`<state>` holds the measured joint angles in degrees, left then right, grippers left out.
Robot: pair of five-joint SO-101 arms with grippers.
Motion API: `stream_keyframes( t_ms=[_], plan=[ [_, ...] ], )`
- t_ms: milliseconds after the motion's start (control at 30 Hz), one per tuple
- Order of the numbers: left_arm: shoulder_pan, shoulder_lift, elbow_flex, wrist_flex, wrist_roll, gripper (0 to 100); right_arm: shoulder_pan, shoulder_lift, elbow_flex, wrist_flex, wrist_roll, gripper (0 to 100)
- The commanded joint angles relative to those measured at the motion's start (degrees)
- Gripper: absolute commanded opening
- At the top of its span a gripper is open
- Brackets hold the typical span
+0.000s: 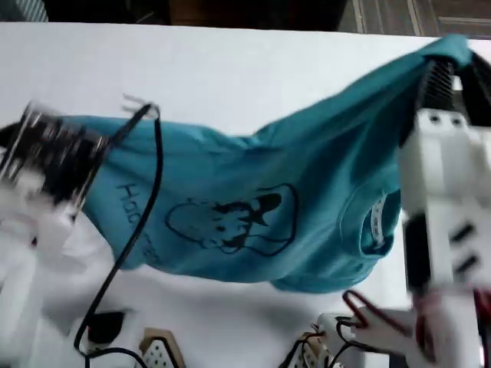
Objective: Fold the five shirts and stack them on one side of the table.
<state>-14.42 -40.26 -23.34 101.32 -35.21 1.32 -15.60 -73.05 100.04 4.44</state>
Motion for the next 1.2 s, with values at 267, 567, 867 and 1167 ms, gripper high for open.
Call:
stream_keyframes(
  t_ms=[267, 567, 867, 1167],
  plan=[
    [-0.79, 10.29, 32.13, -12.13, -6.68, 3, 0.04, 12.26, 40.53, -10.07, 10.29, 1.9],
    [-1.93, 30.33, 32.40, -25.14, -6.33, 3, -1.36, 28.18, 45.01, -13.93, 10.46, 1.9],
    [-1.58, 50.29, 29.93, -31.21, -6.15, 3, -8.40, 42.15, 44.75, -22.37, 10.46, 1.9],
    [-5.01, 58.81, 11.03, -34.20, 0.35, 14, -8.13, 48.57, 44.75, -36.18, 10.46, 1.9]
  ],
)
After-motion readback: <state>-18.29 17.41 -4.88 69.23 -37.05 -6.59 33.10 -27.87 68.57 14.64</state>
